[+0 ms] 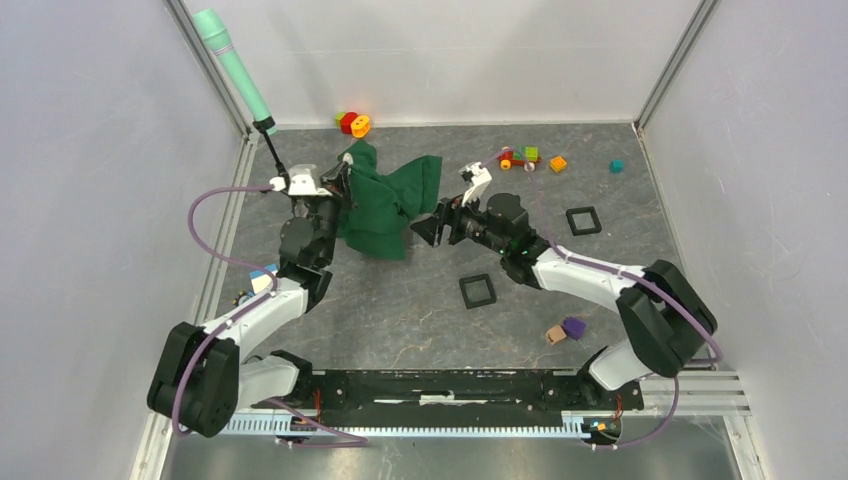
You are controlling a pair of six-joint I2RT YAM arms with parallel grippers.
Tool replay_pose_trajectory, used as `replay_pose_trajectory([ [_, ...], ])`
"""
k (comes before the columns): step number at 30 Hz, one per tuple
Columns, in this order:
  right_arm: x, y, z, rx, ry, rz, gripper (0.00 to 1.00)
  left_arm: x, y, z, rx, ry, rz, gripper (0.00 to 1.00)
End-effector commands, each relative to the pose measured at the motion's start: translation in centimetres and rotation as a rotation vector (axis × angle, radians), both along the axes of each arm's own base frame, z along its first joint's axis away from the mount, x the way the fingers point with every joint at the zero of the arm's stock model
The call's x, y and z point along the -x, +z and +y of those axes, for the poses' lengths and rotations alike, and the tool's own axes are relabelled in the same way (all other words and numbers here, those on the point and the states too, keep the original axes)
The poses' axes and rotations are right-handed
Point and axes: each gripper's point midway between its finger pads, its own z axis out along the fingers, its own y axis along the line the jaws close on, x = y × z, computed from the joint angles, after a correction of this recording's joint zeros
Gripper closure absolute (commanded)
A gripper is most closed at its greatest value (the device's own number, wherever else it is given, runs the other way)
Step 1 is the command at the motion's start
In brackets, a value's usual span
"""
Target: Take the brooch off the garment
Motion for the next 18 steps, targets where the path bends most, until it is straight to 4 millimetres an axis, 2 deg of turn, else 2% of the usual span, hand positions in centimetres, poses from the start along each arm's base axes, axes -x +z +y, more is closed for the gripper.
replay_pose_trajectory([
  [1,1.1,4.7,-0.9,-0.073,0.040,-0.138,0.18,4.4,6.4,-5.6,0.347,-0.496,-0.198,0.98],
  [6,2.0,8.9,-1.0,-0.137,0.089,-0.244,0.19,7.2,6.4,-6.6,0.482,-0.676,-0.220,0.98],
  [12,1.9,12.6,-1.5,-0.256,0.090,-0.300,0.19,8.7,6.6,-7.3,0.492,-0.758,-0.204,0.98],
  [18,0.8,14.0,0.1,-0.349,0.131,-0.226,0.18,9.8,7.1,-7.7,0.490,-0.815,-0.201,0.98],
])
